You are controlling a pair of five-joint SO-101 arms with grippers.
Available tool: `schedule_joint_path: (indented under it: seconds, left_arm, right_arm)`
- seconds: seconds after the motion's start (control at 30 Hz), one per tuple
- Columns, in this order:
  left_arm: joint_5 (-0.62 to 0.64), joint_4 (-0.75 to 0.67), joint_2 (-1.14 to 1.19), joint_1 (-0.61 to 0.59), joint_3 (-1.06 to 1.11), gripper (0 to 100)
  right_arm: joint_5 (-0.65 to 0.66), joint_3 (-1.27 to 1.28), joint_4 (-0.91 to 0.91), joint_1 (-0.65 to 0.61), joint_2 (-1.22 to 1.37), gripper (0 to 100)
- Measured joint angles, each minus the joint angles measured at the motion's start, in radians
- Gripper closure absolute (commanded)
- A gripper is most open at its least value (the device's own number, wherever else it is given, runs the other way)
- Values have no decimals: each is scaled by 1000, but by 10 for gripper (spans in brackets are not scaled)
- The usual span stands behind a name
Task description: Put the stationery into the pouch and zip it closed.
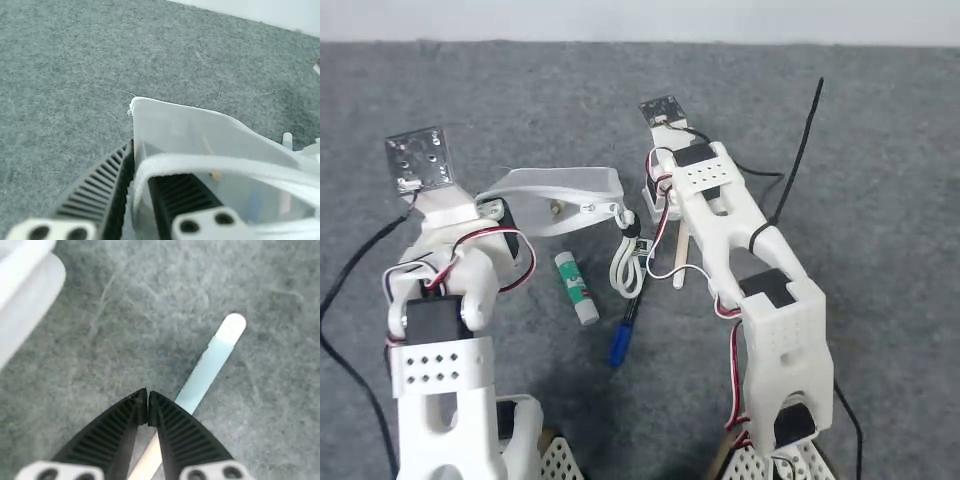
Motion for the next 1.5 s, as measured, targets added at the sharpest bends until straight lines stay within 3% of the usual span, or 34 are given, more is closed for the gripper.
schedule_joint_path:
  seconds: [0.4,0.63,0.73,1.2,1.5]
  left_arm:
    - [0,0,0,0,0,989]
    - [0,0,0,0,0,989]
    - [0,0,0,0,0,989]
    - [0,0,0,0,0,989]
    - [0,0,0,0,0,989]
  right_arm:
    - [0,0,106,9,-124,980]
    - [-46,0,101,12,-124,822]
    - [-98,0,94,12,-124,821]
    - [-100,-75,-18,35,40,822]
    - [-100,-173,-18,72,153,943]
